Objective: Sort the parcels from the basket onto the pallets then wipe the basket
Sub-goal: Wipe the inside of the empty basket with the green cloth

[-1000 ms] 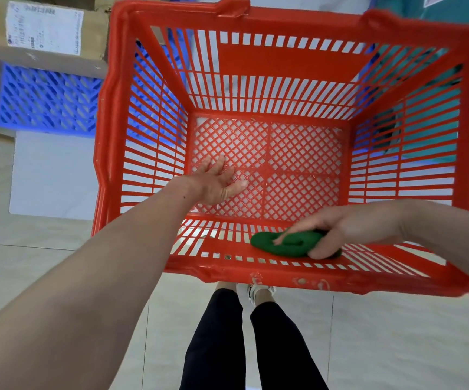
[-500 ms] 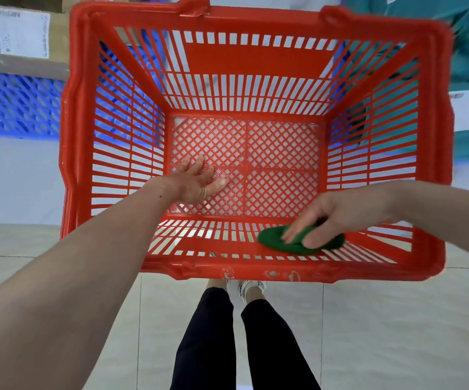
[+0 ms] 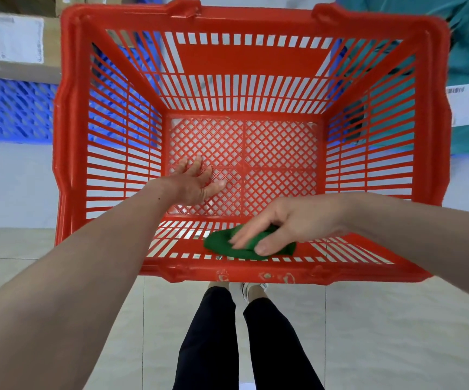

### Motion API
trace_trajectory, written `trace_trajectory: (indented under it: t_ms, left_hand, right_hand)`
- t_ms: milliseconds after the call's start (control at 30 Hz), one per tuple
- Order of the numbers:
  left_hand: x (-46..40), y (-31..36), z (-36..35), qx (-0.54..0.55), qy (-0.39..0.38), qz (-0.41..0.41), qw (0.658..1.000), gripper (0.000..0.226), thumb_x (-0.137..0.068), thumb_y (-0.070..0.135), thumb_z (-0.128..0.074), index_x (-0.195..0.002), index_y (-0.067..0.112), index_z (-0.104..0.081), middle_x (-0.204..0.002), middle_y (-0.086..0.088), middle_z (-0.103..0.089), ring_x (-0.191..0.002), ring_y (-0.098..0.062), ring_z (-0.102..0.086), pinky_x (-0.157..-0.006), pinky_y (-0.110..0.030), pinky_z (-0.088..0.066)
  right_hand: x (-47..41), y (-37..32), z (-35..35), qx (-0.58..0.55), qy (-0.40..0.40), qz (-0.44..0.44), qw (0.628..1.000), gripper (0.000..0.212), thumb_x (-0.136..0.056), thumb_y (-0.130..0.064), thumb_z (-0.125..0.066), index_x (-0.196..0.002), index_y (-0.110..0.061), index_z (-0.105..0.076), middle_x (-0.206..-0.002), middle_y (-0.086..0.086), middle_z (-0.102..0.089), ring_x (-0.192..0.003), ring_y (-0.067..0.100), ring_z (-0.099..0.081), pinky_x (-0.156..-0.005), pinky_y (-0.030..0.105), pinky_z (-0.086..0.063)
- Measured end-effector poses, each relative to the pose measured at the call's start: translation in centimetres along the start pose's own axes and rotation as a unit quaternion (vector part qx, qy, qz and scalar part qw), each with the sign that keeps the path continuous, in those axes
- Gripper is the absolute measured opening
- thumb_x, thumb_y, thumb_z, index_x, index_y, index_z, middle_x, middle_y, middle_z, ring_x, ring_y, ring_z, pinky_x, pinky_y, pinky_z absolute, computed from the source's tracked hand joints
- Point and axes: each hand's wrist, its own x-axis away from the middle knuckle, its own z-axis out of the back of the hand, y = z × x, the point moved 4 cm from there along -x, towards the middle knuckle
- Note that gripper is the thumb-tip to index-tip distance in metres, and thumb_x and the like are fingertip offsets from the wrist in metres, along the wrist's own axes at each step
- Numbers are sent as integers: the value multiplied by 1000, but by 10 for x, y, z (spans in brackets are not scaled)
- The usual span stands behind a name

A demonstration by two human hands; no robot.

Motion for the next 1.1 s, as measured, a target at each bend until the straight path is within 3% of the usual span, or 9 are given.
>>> trace_trajectory:
  t_ms: [133, 267, 400, 633, 800, 967, 1100]
  left_hand:
    - [0, 1, 0, 2, 4, 0, 1000, 103, -68, 83, 1, -156, 30, 7, -160, -1, 29, -144, -30, 32, -115, -58, 9]
    - [1, 2, 1, 0, 3, 5, 1000, 103, -68, 83, 1, -156, 30, 8, -160, 0, 30, -144, -30, 32, -116, -58, 8]
    - [0, 2, -1, 1, 6, 6, 1000, 100, -70, 83, 0, -156, 31, 8, -158, 1, 32, -144, -30, 32, -118, -61, 6]
    - [-4, 2, -2, -7, 5, 13, 1000, 92, -79, 81, -3, -156, 31, 9, -157, 0, 34, -143, -31, 32, -118, -60, 7]
    - [-1, 2, -1, 0, 8, 9, 1000, 92, -80, 81, -4, -156, 31, 7, -158, 0, 33, -144, -31, 31, -117, -62, 4]
    - [1, 3, 0, -4, 10, 6, 1000, 87, -85, 78, -5, -156, 29, 8, -158, -1, 32, -144, -32, 30, -117, -59, 7]
    - [-1, 2, -1, -3, 10, 7, 1000, 89, -83, 80, -6, -156, 30, 9, -158, 0, 33, -144, -31, 31, -116, -59, 6]
  right_hand:
    - [51, 38, 24, 12, 5, -80, 997, 34, -92, -12, -67, -118, -33, -72, -132, -27, -60, -128, -3, -51, -106, 21, -36]
    - [68, 50, 35, 44, 19, -142, 989, 29, -92, -16, -68, -111, -36, -75, -129, -22, -63, -122, 8, -57, -109, 38, -44]
    - [34, 22, 17, 25, 27, -89, 995, 31, -96, -21, -63, -121, -37, -70, -139, -14, -57, -124, 8, -54, -115, 42, -36]
    - [-39, -41, -14, 17, 26, 22, 999, 37, -100, -21, -56, -136, -27, -59, -147, -5, -50, -132, 12, -45, -108, 27, -32]
    - [-8, -12, -2, 24, 12, -18, 999, 36, -98, -21, -58, -130, -35, -63, -150, -13, -47, -136, 9, -42, -114, 32, -26]
    - [34, 30, 24, 23, 38, -115, 992, 31, -93, -15, -64, -111, -39, -75, -133, -21, -61, -125, 8, -53, -115, 43, -30]
    - [11, 4, 10, 18, 28, -84, 996, 32, -97, -17, -60, -122, -36, -70, -139, -14, -56, -125, 9, -52, -115, 41, -33]
